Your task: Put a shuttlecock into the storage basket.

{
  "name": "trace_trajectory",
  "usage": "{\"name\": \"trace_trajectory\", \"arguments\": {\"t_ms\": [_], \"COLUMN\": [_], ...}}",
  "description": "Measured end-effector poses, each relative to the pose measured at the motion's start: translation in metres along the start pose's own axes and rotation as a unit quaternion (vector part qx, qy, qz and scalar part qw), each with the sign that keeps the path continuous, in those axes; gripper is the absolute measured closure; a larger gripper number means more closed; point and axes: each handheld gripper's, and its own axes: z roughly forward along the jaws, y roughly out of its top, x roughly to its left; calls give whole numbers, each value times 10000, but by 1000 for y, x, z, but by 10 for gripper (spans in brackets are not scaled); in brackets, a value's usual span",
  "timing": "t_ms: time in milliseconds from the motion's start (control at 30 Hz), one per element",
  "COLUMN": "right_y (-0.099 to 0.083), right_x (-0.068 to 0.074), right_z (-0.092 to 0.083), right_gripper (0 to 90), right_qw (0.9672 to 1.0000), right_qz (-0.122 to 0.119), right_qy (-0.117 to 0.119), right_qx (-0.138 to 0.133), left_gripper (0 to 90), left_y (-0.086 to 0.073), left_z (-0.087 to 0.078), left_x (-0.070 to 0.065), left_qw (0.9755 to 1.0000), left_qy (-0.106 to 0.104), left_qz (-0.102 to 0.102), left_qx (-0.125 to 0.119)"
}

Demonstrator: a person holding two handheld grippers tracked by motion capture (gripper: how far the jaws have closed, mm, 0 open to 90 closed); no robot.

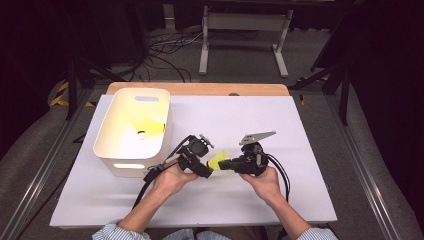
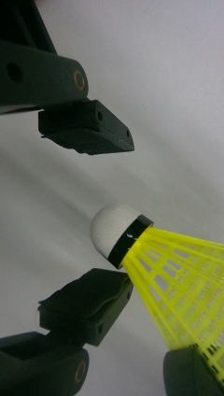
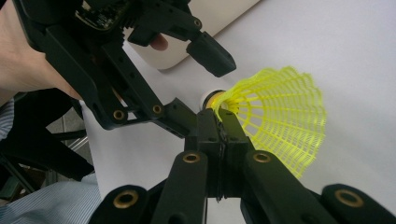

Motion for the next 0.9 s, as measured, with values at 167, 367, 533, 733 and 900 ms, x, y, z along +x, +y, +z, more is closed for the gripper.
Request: {"name": "trace_trajectory", "arguments": {"t_ms": [167, 367, 533, 733, 900], "right_y": [2, 3, 4, 4, 4], "right_x": [3, 4, 4, 3, 2], "right_z": [3, 5, 6, 6, 5], "right_gripper": [898, 898, 898, 898, 898], "right_qw": [10000, 9999, 9999, 9999, 9999], "right_qz": [-31, -36, -16, 6, 43], "right_qy": [63, 108, 148, 141, 93], "right_qx": [17, 22, -4, -43, -63], "left_gripper": [322, 350, 416, 518, 569], "left_y": [1, 3, 3, 3, 2], "left_z": [3, 6, 6, 4, 3], "left_x": [-1, -3, -6, -6, -5], "left_qw": [10000, 9999, 9997, 9993, 9992], "left_qy": [-5, -3, -27, -50, 3], "left_qz": [58, 156, 244, 357, 383], "left_qx": [30, 61, 54, 58, 79]}}
